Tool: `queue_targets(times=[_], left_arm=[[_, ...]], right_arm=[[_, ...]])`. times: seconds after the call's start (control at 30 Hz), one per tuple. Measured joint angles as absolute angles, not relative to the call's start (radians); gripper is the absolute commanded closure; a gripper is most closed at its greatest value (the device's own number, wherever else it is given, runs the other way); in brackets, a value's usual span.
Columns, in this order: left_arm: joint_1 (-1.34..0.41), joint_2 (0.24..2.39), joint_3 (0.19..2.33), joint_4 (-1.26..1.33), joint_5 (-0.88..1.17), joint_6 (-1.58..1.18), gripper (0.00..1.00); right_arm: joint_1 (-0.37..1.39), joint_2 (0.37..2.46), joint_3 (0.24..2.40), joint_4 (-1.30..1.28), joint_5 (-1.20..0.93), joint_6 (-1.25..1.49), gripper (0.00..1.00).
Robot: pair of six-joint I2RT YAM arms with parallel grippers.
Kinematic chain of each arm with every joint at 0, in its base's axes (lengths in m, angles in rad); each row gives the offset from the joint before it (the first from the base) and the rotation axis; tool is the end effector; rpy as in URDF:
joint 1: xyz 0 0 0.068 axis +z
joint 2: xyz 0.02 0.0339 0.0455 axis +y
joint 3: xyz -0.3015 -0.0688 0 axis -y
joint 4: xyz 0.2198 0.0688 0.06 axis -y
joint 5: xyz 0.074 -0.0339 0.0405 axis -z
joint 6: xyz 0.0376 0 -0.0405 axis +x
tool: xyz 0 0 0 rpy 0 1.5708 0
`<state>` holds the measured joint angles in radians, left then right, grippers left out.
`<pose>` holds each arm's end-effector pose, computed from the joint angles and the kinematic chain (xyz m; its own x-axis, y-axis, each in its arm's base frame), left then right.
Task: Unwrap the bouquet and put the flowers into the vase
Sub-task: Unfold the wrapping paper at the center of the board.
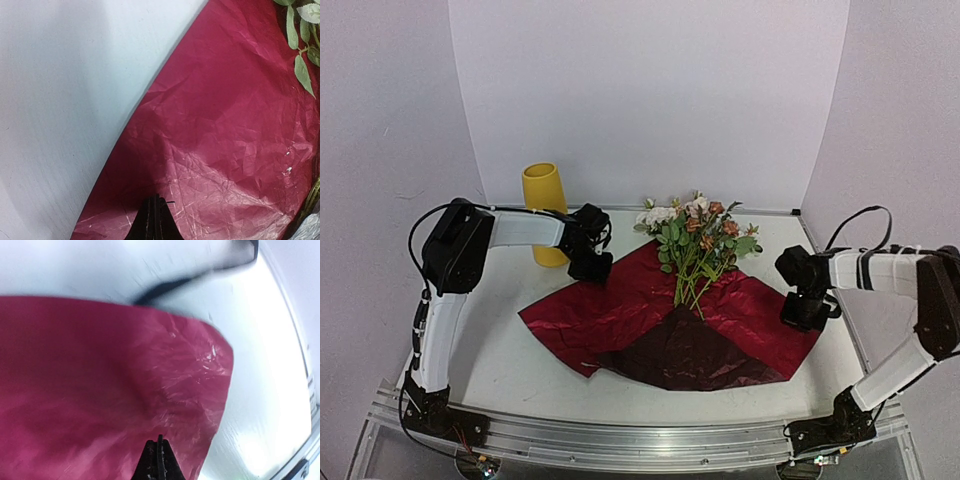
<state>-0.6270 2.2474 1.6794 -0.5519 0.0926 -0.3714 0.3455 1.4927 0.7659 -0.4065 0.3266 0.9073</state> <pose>0.3825 -0.2815 0.1806 -0.9030 0.2080 -0.3759 0.3103 0.9210 -0.2357 0.2365 0.0723 0.2136 -0.6769 0.5494 -0.4899 0.5527 0.8189 0.1548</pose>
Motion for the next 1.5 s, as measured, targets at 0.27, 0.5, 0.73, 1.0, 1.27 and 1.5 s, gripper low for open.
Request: queue_targets(times=[0.27, 0.5, 0.73, 1.0, 1.27, 1.5], left_arm=[[-0.625, 2.188, 1.679, -0.597, 0.171, -0.374, 0.67], [-0.625, 2.061, 1.649, -0.595, 0.275, -0.411, 0.63], [-0.664, 1.968, 1.533, -0.595, 0.314, -0.431, 0.62], [-0.767, 1.952, 1.445, -0.602, 0.277, -0.475, 0.61], [-0.781, 1.891, 1.418, -0.601, 0.232, -0.515, 0.6], [-0.797, 1.846, 1.39, -0.598, 0.196, -0.555, 0.59]], right_arm=[[0.345, 1.326, 0.799, -0.227, 0.091, 0.63, 0.92], [0.345, 1.407, 0.801, -0.102, -0.214, 0.49, 0.62], [0.345, 1.481, 0.798, -0.034, -0.41, 0.411, 0.56], [0.345, 1.578, 0.729, 0.042, -0.562, 0.397, 0.55], [0.351, 1.631, 0.684, 0.109, -0.683, 0.397, 0.55], [0.382, 1.635, 0.662, 0.15, -0.74, 0.412, 0.55]])
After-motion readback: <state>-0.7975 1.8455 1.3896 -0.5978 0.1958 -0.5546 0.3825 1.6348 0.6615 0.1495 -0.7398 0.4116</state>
